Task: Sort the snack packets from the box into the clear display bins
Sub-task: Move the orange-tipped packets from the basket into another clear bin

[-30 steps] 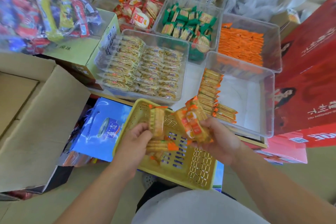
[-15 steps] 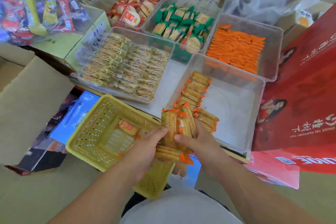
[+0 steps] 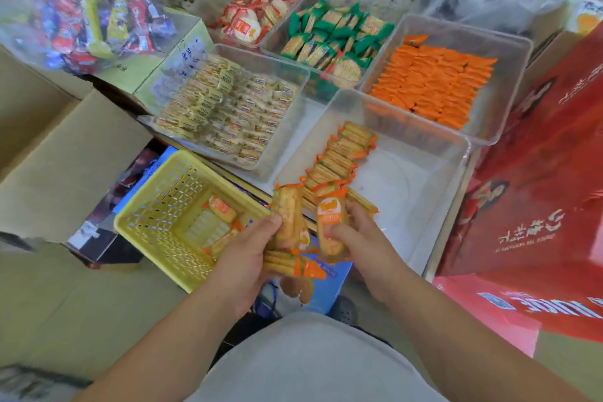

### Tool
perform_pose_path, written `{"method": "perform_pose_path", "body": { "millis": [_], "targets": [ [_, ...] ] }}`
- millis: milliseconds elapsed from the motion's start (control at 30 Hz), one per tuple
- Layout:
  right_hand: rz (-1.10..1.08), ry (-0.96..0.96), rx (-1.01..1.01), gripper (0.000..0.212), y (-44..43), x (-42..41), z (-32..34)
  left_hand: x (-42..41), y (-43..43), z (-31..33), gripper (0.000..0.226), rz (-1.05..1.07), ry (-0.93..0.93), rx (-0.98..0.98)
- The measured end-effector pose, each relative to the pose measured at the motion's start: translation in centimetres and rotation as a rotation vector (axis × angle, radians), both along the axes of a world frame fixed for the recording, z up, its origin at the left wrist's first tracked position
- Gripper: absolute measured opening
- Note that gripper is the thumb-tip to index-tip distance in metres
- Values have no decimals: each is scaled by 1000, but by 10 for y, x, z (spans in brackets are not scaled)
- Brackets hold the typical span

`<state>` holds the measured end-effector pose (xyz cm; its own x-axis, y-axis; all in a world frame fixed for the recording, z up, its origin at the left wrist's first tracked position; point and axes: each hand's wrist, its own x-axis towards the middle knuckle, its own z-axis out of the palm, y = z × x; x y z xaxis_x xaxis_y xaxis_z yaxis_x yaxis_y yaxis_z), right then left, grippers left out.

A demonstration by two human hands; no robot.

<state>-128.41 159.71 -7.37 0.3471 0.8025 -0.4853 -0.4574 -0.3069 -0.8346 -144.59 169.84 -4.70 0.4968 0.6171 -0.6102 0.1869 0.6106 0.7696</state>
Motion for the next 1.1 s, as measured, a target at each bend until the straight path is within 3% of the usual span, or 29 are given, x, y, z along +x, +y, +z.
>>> {"method": "perform_pose_path", "body": {
  "millis": [167,300,533,767,933,1033,1100],
  "targets": [
    [-57,264,71,35,1,7,3,-3,1,0,24,89,127,74],
    [-109,379,91,45,13,-8,7,0,-1,-1,21,68,140,124],
    [-99,378,27,42,34,-36,11,2,14,-5,14,-45,114,167],
    [-171,323,-60,45,49,-54,19,-17,47,-7,17,-251,40,134],
    [-171,232,-59,36,53,-53,29,-16,59,-8,26,-380,-62,147],
    [-154,174,-80,53,50,-43,32,-7,61,-8,24,-394,-70,183],
    [-141,125,-48,48,47,-31,32,3,63,-9,23,-398,-22,194]
  ]
}}
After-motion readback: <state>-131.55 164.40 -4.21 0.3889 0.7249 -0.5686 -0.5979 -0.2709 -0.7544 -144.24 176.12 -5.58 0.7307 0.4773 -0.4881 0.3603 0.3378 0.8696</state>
